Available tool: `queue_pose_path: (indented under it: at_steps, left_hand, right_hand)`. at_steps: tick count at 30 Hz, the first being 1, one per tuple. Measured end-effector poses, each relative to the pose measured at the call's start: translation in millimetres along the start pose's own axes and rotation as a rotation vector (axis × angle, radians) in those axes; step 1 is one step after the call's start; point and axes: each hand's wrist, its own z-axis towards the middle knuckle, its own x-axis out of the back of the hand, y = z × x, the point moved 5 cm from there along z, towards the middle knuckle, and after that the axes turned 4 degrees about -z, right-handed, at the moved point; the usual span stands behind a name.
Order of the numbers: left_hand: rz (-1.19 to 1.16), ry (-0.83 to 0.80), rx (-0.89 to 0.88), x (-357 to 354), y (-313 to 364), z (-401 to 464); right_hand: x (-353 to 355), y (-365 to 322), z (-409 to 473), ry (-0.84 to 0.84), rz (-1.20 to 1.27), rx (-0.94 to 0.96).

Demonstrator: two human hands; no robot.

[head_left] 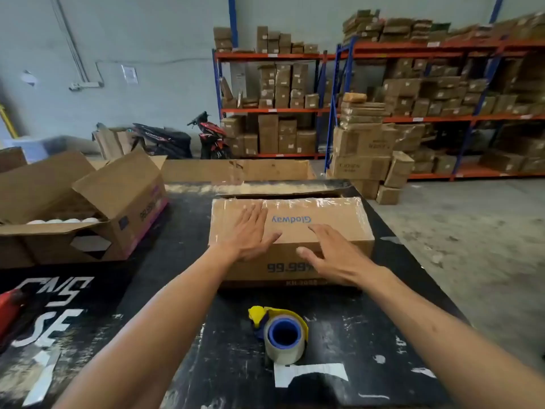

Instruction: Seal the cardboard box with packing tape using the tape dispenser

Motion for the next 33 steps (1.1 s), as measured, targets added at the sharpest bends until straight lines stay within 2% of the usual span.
queue_pose_path:
  at_steps: [11, 15, 24, 33]
  left_hand:
    - [0.025, -0.096, 0.024, -67, -40, 12]
    - [0.046, -0.033, 0.001, -81, -47, 15]
    - [0.032, -0.004, -0.038, -83, -51, 19]
    - [0.02, -0.022, -0.036, -82, -51, 16]
  right_hand:
    - [-145, 19, -14, -0.36, 0.028, -0.03]
    - [-182, 26, -13, -0.439, 0.014, -0.082]
    - [-193, 30, 0, -0.381, 0.102, -0.139]
    - [-121, 31, -8, -0.241, 0.377, -0.152]
